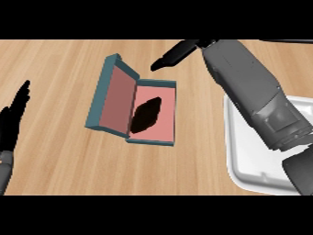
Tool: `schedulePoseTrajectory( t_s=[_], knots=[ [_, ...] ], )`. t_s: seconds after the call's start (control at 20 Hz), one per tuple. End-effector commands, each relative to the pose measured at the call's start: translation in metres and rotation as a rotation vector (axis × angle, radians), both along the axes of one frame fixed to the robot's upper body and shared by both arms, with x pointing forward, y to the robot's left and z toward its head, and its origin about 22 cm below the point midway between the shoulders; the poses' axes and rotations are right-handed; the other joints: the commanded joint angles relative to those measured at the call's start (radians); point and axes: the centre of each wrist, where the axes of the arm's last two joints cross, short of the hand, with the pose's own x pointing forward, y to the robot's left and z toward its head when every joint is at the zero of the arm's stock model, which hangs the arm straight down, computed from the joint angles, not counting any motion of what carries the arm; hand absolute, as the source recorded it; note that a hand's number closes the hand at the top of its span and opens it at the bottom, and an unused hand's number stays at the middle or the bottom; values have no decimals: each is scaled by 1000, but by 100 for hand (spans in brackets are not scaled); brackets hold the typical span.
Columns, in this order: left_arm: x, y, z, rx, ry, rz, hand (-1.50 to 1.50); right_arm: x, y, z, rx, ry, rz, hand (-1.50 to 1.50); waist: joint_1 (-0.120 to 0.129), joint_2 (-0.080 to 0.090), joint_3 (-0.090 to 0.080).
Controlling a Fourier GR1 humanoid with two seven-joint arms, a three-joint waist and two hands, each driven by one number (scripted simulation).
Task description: Pick the croissant from the tray and place it in the cardboard box
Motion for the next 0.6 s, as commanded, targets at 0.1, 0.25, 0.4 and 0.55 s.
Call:
schedulePoseTrajectory(
  t_s=[0.1, 0.25, 0.4, 0.55],
  knots=[
    [-1, 4, 3, 0, -12, -20, 0, 11, -75, 0, 7, -9, -86, -150, 24, 12, 1],
    [2, -1, -6, -2, -7, -10, 0, 13, -114, 14, -22, -24, -57, -150, 6, 10, 1],
    [5, -6, 0, -2, -30, -13, 0, 11, -149, 19, -58, -16, -44, -150, 19, 17, 2],
    [7, -7, -1, 2, -29, -29, 0, 8, -160, 11, -127, -29, -16, -150, 24, 21, 2]
  ],
)
